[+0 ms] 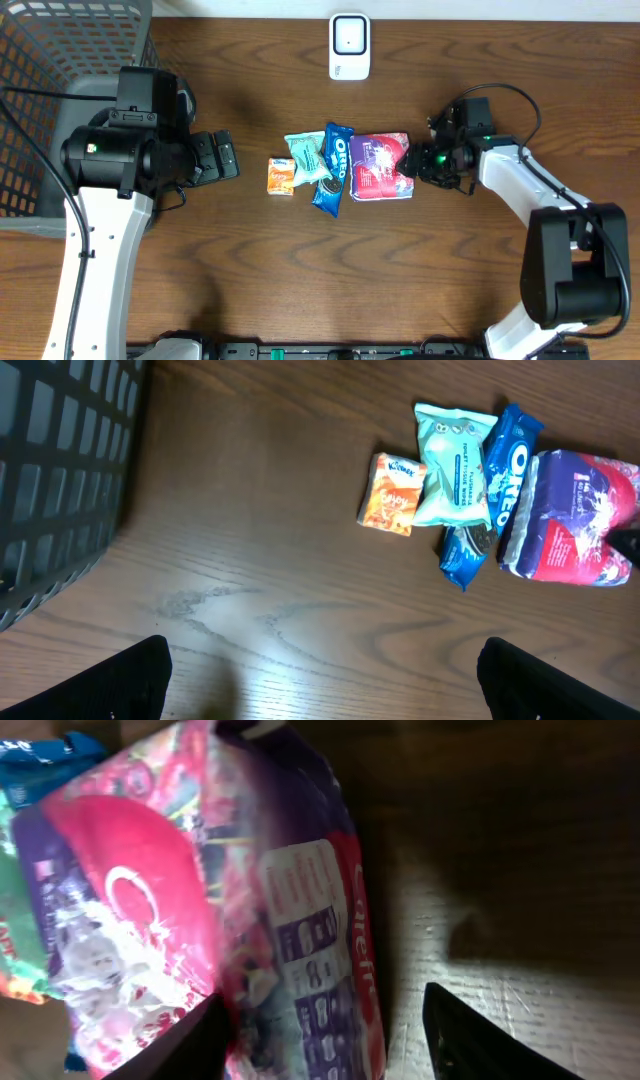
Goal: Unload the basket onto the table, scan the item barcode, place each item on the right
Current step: 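Grasp the red-purple box with the right gripper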
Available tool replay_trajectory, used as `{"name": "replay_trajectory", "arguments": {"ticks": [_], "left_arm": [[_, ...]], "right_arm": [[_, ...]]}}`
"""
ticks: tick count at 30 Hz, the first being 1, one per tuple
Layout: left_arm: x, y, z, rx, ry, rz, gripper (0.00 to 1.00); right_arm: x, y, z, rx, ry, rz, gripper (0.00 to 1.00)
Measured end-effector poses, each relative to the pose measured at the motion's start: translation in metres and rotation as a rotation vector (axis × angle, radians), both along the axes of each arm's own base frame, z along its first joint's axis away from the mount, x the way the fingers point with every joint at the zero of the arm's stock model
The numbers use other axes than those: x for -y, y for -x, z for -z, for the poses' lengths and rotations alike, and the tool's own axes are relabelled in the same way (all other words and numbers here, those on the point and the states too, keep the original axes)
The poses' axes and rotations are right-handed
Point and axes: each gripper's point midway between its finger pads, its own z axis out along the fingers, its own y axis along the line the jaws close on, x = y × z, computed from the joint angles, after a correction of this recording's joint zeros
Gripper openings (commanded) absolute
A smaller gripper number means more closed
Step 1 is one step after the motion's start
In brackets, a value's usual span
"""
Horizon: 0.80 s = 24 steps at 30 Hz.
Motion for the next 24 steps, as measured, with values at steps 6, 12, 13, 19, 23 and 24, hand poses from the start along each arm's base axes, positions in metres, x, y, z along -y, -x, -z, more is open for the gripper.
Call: {"name": "replay_trajectory", "arguments": {"ticks": [6, 12, 13, 19, 23, 24], "left_arm": [[0.000, 0.000, 0.000, 0.000, 0.000, 0.000, 0.98], [0.000, 0.000, 0.000, 0.000, 0.000, 0.000, 0.98], [0.000, 0.000, 0.000, 0.000, 0.000, 0.000, 0.98], [0.000, 0.000, 0.000, 0.000, 0.000, 0.000, 0.98], [0.000, 0.000, 0.000, 0.000, 0.000, 0.000, 0.98], [0.000, 0.000, 0.000, 0.000, 0.000, 0.000, 0.98]], "right_arm": [[-0.004, -0.002, 0.001, 0.001, -0.023, -0.007, 0.40], [-0.009, -0.003, -0.003, 0.006, -0.050, -0.015, 0.07], [-0.009, -0.003, -0.004, 0.005, -0.053, -0.015, 0.07], [-0.009, -0.004, -0.015, 0.031, -0.053, -0.016, 0.01], [-0.006, -0.006, -0.036, 0.086, -0.039, -0.013, 0.01], [-0.003, -0.006, -0.044, 0.106, -0.025, -0.007, 0.01]]}}
